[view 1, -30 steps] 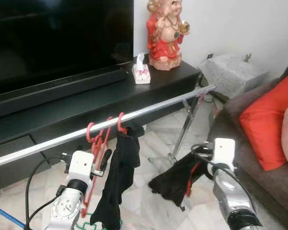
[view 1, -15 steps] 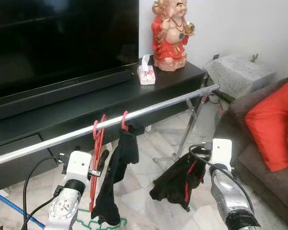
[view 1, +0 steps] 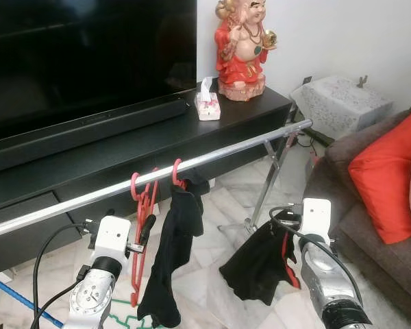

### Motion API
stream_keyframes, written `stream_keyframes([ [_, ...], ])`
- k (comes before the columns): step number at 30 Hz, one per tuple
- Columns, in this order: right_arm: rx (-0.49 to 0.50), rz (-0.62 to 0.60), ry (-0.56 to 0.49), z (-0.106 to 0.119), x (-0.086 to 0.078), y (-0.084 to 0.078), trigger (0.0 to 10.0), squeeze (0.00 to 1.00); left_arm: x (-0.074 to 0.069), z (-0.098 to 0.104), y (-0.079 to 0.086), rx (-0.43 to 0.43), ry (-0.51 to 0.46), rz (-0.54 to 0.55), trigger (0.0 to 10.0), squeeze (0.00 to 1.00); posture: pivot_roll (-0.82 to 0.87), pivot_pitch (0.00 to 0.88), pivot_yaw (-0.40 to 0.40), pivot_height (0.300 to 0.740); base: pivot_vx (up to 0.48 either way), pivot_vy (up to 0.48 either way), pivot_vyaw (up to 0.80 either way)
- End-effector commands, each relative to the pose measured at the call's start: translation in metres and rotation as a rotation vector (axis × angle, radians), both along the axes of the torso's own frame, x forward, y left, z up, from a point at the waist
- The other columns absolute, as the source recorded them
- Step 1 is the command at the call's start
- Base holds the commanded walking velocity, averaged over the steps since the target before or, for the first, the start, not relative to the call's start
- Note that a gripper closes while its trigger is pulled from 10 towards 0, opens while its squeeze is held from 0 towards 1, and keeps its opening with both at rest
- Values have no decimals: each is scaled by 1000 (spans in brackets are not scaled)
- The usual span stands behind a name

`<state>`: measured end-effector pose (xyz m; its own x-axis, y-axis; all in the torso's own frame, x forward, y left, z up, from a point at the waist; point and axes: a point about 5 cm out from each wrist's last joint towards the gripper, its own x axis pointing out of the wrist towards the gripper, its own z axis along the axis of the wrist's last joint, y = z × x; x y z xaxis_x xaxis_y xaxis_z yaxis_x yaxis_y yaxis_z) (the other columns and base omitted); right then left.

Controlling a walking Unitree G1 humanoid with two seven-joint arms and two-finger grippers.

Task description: Hang hanger

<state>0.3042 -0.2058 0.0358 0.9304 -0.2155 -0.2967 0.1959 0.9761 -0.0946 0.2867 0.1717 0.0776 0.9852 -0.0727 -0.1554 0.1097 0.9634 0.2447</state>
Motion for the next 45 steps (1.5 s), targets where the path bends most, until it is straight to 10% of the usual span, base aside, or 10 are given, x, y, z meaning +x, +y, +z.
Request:
stream_keyframes([
  [1, 20, 13, -30, 5, 4, 10, 10000, 0, 28, 20, -7, 53, -24, 12, 10000, 0, -48, 23, -2, 740, 0, 0, 0],
  [25, 26, 16, -26, 4, 4, 12, 10000, 0, 28, 4, -5, 98, 85, -11, 9725, 0, -42, 18, 1, 740, 0, 0, 0],
  [26, 26, 15, -27, 4, 4, 12, 10000, 0, 28, 3, -5, 99, 88, -9, 7922, 0, -43, 16, 2, 740, 0, 0, 0],
  [27, 26, 15, -27, 4, 4, 12, 10000, 0, 28, 3, -5, 97, 87, -7, 3804, 0, -44, 16, 2, 740, 0, 0, 0],
  [30, 27, 14, -29, 4, 4, 12, 10000, 0, 29, 4, -6, 92, 80, -4, 0, 0, -44, 16, 2, 740, 0, 0, 0],
  [45, 27, 16, -24, 4, 4, 12, 10000, 0, 27, 7, -4, 106, 72, -18, 0, 0, -39, 22, 0, 740, 0, 0, 0],
])
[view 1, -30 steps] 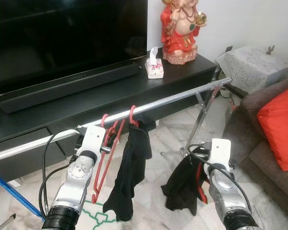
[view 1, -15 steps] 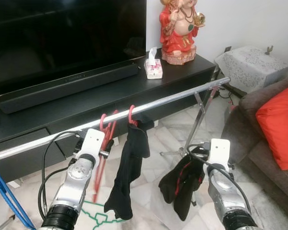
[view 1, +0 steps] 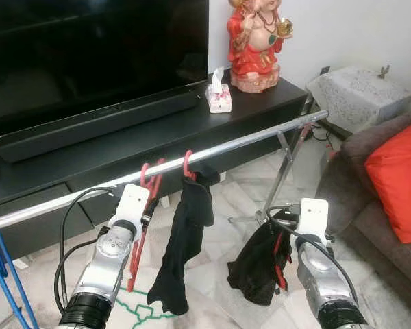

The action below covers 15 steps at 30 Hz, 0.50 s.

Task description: Hang hanger

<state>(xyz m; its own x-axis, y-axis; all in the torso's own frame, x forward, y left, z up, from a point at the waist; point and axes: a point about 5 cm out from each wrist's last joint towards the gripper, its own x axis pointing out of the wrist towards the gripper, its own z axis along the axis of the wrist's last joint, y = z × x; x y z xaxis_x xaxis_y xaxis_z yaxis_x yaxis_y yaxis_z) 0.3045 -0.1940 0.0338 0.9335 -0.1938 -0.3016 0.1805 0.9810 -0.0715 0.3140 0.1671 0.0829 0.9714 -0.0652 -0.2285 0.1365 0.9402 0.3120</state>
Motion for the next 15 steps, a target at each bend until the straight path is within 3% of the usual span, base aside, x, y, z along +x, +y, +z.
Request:
stream_keyframes([
  [1, 3, 0, -24, 6, 3, 1, 10000, 0, -1, 1, 1, 29, 4, -13, 0, 0, -39, 22, 0, 740, 0, 0, 0],
  [12, 3, 2, -23, 5, 4, 0, 10000, 0, -6, 7, 1, 12, -29, -19, 0, 0, -34, 28, -3, 740, 0, 0, 0],
  [15, 3, 4, -20, 5, 3, 1, 10000, 0, -11, 5, 2, 48, -17, -38, 0, 0, -34, 28, -3, 740, 0, 0, 0],
])
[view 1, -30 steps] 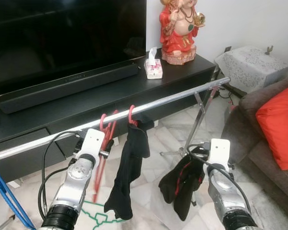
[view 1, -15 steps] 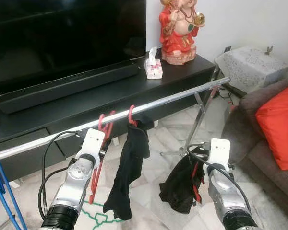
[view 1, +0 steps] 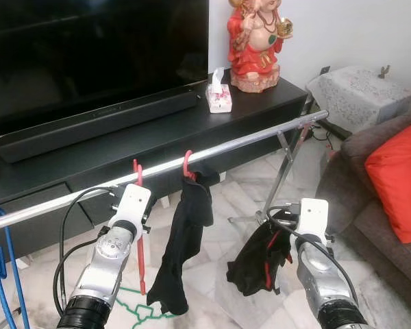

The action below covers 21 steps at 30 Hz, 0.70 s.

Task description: Hang hanger

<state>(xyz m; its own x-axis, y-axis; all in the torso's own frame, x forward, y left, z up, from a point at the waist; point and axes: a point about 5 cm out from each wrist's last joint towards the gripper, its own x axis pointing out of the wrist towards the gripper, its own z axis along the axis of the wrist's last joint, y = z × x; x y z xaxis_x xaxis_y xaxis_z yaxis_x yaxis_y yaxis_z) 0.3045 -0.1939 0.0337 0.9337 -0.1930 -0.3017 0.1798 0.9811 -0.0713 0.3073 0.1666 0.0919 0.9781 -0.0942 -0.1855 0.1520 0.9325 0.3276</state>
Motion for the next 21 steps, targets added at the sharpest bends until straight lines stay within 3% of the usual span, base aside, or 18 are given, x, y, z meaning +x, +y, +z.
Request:
stream_keyframes([
  [1, 3, 3, -20, 5, 3, 1, 10000, 0, -4, -4, 3, 38, 27, -5, 0, 0, -34, 28, -3, 740, 0, 0, 0],
  [21, 6, 7, -19, 4, 3, 3, 10000, 0, -16, 6, 6, 46, 14, -69, 0, 0, -26, 29, 1, 740, 0, 0, 0],
])
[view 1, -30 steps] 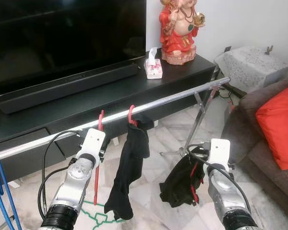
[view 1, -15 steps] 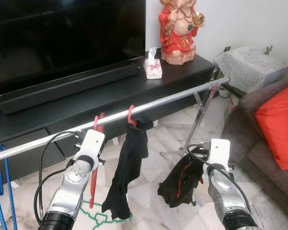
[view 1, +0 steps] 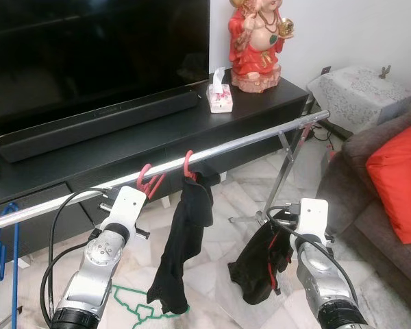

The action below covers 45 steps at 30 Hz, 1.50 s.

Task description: Hang hanger

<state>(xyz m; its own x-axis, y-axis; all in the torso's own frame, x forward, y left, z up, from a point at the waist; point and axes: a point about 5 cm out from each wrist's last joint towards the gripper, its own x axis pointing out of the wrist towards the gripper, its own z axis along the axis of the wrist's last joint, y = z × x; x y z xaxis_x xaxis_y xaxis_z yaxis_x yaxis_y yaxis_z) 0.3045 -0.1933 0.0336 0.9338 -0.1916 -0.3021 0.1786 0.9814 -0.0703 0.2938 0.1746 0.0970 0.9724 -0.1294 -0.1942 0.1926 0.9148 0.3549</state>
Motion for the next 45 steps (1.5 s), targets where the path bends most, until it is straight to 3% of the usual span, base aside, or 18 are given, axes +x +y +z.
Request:
stream_keyframes([
  [1, 5, 5, -19, 5, 3, 2, 10000, 0, -3, 1, -3, 15, 9, -29, 0, 0, -26, 29, 1, 740, 0, 0, 0],
  [11, 2, 4, -19, 4, 3, 1, 10000, 0, -15, 17, 4, -73, -78, 3, 0, 0, -25, 25, -3, 740, 0, 0, 0],
  [18, 1, 9, -15, 4, 3, 1, 10000, 0, -37, 9, 9, -93, -69, 9, 0, 0, -25, 23, -6, 740, 0, 0, 0],
  [19, 0, 10, -15, 4, 3, 1, 10000, 0, -42, 5, 12, -82, -58, 7, 1176, 0, -22, 23, -8, 740, 0, 0, 0],
  [20, -1, 10, -14, 4, 3, 1, 10000, 0, -48, -1, 14, -72, -43, 10, 4392, 0, -22, 23, -8, 740, 0, 0, 0],
  [21, -1, 11, -14, 4, 3, 1, 10000, 0, -52, -4, 16, -65, -33, 13, 4392, 0, -22, 23, -8, 740, 0, 0, 0],
  [22, -2, 12, -14, 4, 4, 0, 10000, 0, -56, -8, 18, -55, -20, 18, 10000, 0, -19, 24, -11, 740, 0, 0, 0],
  [25, -2, 15, -14, 4, 4, 1, 10000, 0, -63, -17, 22, -44, 6, 26, 10000, 0, -19, 24, -11, 740, 0, 0, 0],
  [34, -7, 21, -14, 5, 5, 0, 10000, 0, -82, -68, 37, 117, 267, 70, 10000, 0, -14, 33, -23, 740, 0, 0, 0],
  [41, -10, 25, -11, 5, 5, 1, 10000, 0, -85, -103, 42, 126, 395, 110, 10000, 0, -16, 36, -29, 740, 0, 0, 0],
  [45, -12, 26, -10, 5, 5, 1, 10000, 0, -88, -125, 47, 95, 483, 199, 10000, 0, -22, 33, -32, 740, 0, 0, 0],
])
